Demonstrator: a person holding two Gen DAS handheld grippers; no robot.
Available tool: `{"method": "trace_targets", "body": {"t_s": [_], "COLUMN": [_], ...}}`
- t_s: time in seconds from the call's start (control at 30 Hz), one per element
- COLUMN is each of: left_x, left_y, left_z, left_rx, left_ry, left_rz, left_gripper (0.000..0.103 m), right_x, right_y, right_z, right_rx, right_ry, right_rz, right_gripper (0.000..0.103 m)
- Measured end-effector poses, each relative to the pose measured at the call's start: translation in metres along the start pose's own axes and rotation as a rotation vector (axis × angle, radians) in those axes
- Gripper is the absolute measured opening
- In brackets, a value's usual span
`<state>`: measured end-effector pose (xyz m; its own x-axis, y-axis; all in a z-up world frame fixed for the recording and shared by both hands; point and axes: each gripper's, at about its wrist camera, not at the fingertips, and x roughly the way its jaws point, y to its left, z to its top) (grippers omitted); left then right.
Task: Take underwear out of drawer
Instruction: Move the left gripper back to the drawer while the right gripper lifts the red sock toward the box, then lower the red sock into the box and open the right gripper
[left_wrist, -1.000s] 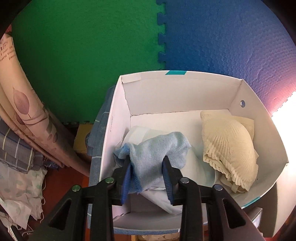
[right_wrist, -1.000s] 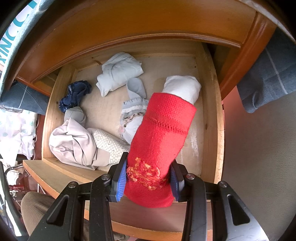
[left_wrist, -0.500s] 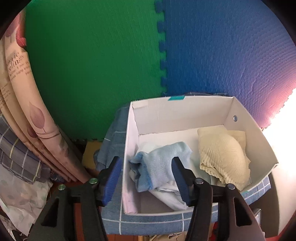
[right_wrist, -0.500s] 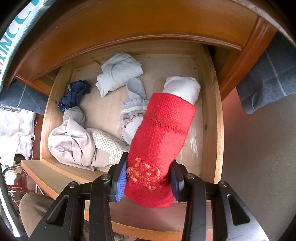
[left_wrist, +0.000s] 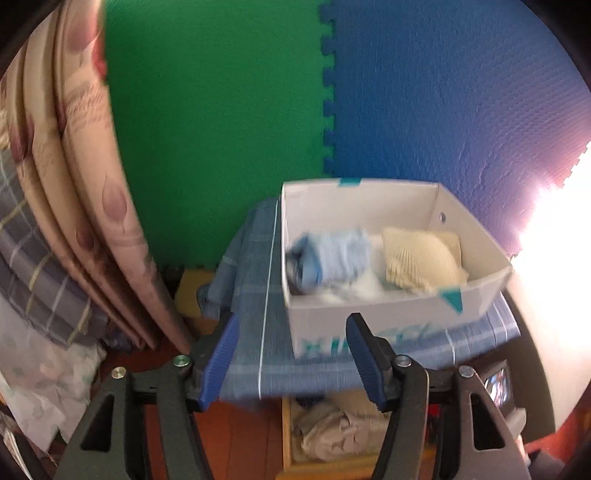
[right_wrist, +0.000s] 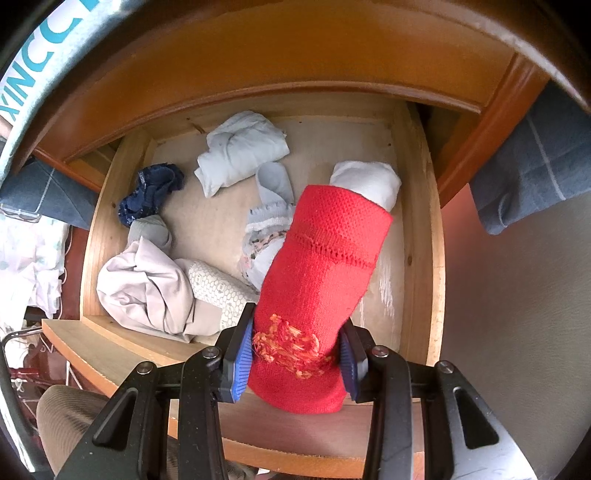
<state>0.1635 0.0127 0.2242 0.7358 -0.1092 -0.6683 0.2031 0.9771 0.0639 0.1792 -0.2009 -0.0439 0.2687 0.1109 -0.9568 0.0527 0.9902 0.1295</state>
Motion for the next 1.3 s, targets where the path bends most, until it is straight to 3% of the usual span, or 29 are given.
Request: {"method": "trace_targets", "body": {"t_s": [0.23, 0.5, 0.67, 0.87, 1.1, 1.3], "left_x": [0.026, 0.068, 0.082, 0.095, 0.099, 0.096], "left_y": [0.01, -0.021, -0.03, -0.019, -0.016, -0.025], "left_z": [-0.08, -0.153, -0.172, -0.181, -0.187, -0.186], "left_rx": [-0.091, -0.062, -0.065, -0.124, -0.134, -0.098], "left_ry": [0.092, 0.148, 0.165, 0.208, 0.221, 0.199], "left_rz": [0.042, 0.088, 0.088, 0.092, 0.103, 0.108], "left_gripper": [0.062, 0.062, 0.062, 0.062, 0.062, 0.062], "right_x": [-0.033, -0.075, -0.106, -0.168, -0.252, -0.285], "right_y": [-0.002, 0.009, 0.014, 0.017, 0.03, 0.052], "right_z": [0.0, 0.0, -0.011, -0.01, 0.034, 0.088], "right_rx": [-0.026, -0.127, -0.183, -0.177, -0.203, -0.227], "right_ry": [-0.125, -0.128, -0.132, -0.239, -0.419, -0.512], "right_rz": [0.038, 0.028, 0.023, 0.072, 0.059, 0.037], "right_gripper": [0.037, 0.037, 0.037, 0.037, 0.037, 0.037]}}
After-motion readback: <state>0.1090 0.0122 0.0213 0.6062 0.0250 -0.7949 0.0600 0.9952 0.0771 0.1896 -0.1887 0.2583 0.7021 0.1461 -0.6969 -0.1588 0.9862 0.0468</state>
